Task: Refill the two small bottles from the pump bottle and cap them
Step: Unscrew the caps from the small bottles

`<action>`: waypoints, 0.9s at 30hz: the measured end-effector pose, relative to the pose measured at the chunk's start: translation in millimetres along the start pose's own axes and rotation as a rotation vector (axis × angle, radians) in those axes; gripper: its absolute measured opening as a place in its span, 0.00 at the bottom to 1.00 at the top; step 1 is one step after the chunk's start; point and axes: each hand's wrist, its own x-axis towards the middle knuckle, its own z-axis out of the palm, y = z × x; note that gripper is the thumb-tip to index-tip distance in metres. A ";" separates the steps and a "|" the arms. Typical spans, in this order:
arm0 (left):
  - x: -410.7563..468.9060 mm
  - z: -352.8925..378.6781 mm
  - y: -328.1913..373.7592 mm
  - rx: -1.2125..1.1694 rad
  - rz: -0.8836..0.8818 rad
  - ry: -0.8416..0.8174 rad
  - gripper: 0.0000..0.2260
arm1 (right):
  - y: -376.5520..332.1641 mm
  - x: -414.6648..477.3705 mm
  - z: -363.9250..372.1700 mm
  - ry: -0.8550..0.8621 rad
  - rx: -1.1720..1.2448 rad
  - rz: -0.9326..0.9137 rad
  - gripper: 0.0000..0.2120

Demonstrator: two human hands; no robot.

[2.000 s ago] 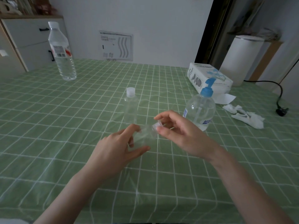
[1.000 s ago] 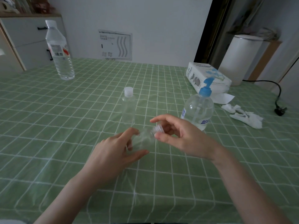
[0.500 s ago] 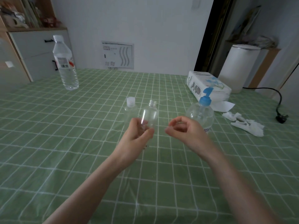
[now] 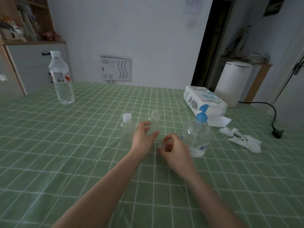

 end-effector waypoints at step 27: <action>-82.2 -61.2 -2.5 -0.058 0.011 0.299 0.10 | 1.1 -22.0 -10.0 -0.023 -0.074 0.032 0.19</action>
